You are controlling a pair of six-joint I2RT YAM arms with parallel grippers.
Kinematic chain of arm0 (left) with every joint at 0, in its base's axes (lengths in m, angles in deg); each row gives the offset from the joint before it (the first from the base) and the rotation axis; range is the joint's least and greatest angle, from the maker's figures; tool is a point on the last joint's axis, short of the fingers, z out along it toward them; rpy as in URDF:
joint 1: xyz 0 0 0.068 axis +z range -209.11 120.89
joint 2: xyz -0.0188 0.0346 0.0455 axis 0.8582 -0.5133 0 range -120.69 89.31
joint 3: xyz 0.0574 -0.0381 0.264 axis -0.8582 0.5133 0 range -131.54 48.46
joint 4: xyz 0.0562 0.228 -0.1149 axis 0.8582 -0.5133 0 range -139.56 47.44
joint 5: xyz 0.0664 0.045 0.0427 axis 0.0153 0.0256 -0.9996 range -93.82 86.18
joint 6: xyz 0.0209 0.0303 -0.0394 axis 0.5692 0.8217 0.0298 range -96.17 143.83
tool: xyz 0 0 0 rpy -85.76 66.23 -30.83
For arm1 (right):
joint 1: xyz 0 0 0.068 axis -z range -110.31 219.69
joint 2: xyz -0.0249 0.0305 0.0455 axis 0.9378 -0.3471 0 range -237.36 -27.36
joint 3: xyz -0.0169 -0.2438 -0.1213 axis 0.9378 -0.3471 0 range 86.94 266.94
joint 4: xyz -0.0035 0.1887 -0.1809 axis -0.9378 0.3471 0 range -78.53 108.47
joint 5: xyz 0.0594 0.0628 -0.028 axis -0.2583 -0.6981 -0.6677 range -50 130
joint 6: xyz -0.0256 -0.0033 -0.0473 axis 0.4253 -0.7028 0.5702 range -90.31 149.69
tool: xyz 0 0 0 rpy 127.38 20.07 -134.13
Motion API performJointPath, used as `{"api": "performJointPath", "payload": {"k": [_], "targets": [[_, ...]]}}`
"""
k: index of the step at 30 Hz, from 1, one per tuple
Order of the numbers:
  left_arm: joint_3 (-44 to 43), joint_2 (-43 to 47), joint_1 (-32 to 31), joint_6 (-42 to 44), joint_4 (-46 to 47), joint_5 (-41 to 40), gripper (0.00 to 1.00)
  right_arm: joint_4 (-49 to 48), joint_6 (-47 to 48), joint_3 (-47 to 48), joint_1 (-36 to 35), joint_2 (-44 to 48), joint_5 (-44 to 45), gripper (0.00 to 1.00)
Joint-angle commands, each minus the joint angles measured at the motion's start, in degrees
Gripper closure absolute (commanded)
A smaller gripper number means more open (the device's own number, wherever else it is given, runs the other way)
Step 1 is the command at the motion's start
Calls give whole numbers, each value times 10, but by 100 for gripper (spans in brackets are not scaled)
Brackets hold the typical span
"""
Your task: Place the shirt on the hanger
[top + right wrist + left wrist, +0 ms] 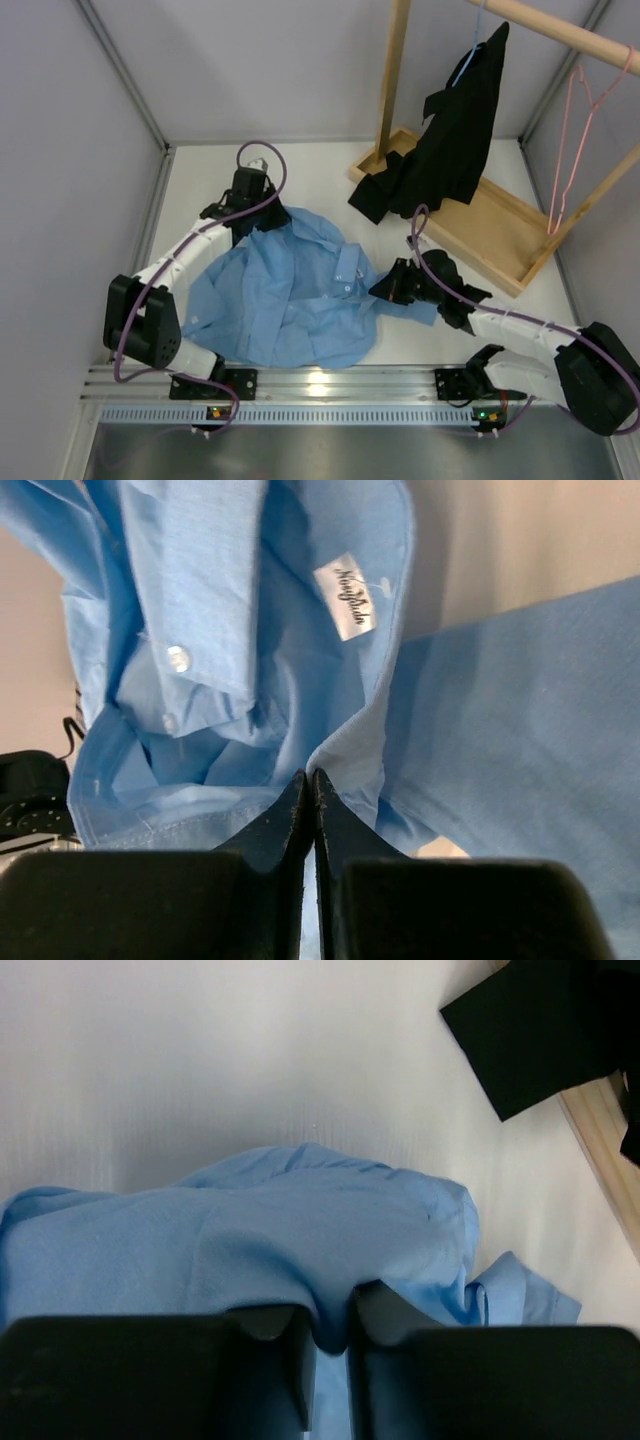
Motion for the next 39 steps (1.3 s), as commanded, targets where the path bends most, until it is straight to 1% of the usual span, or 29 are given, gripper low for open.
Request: {"api": "performJointPath", "payload": {"k": [1, 2, 3, 4, 5, 6, 7, 8, 9, 10, 11, 13, 14, 15, 16, 17, 18, 20, 21, 23, 25, 26, 28, 29, 32, 33, 34, 37, 39], "targets": [[4, 42, 0, -5, 27, 3, 79, -28, 13, -3, -10, 37, 11, 100], [4, 50, -1, -4, 25, 3, 48, -28, 19, -3, -11, 49, 12, 100], [4, 71, -1, -1, 23, 2, 36, -30, 25, -3, -13, 55, 14, 100], [-1, 83, -4, 0, 15, -1, 28, -30, 32, -5, -13, 62, 18, 100], [-5, 103, -9, 5, 9, -20, 2, -32, 36, -13, -16, 75, 24, 100], [-12, 109, -20, 19, 1, -47, 2, -38, 47, -19, -23, 82, 25, 100], [-35, 115, -49, 27, -19, -65, 2, -52, 52, -25, -27, 91, 27, 100], [-50, 112, -72, 38, -31, -105, 2, -59, 60, -37, -35, 111, 32, 100], [-65, 106, -97, 66, -41, -120, 2, -62, 75, -40, -55, 121, 39, 100], [-97, 96, -143, 76, -57, -130, 2, -59, 83, -44, -65, 132, 48, 100], [-111, 71, -163, 94, -64, -128, 2, -58, 92, -48, -89, 153, 66, 100], [-137, 41, -211, 106, -74, -121, 2, -50, 115, -53, -112, 173, 88, 100], [-161, 7, -225, 110, -93, -120, 2, -51, 124, -60, -123, 195, 99, 100], [-174, -10, -241, 121, -106, -133, 2, -47, 134, -64, -142, 206, 111, 100], [-183, -28, -273, 126, -118, -147, 2, -41, 136, -67, -149, 215, 123, 100], [-195, -60, -286, 132, -136, -163, 3, -30, 137, -73, -157, 230, 139, 100], [-196, -71, -307, 130, -143, -192, 4, -26, 138, -76, -158, 236, 144, 100], [-188, -92, -316, 115, -145, -205, 13, -18, 139, -83, -158, 253, 149, 100], [-175, -94, -318, 109, -145, -209, 16, -14, 137, -84, -158, 258, 150, 100], [-162, -96, -320, 99, -143, -219, 18, -6, 135, -87, -158, 276, 172, 100], [-143, -97, -320, 94, -128, -218, 21, 0, 136, -88, -158, 285, 174, 100], [-138, -95, -320, 93, -122, -203, 24, 2, 137, -87, -158, 289, 178, 100], [-116, -94, -320, 86, -99, -180, 25, 11, 140, -85, -159, 289, 186, 100], [-108, -94, -320, 79, -92, -163, 29, 13, 140, -83, -159, 285, 191, 100], [-82, -94, -321, 69, -72, -154, 35, 12, 143, -79, -158, 271, 193, 100], [-75, -94, -321, 69, -66, -155, 43, 11, 145, -77, -158, 268, 190, 100], [-71, -95, -321, 68, -65, -161, 47, 10, 146, -76, -158, 265, 187, 100], [-64, -109, -321, 68, -64, -180, 51, 6, 146, -72, -158, 265, 181, 100], [-64, -123, -320, 67, -62, -197, 51, 5, 148, -69, -158, 272, 176, 100]]}}
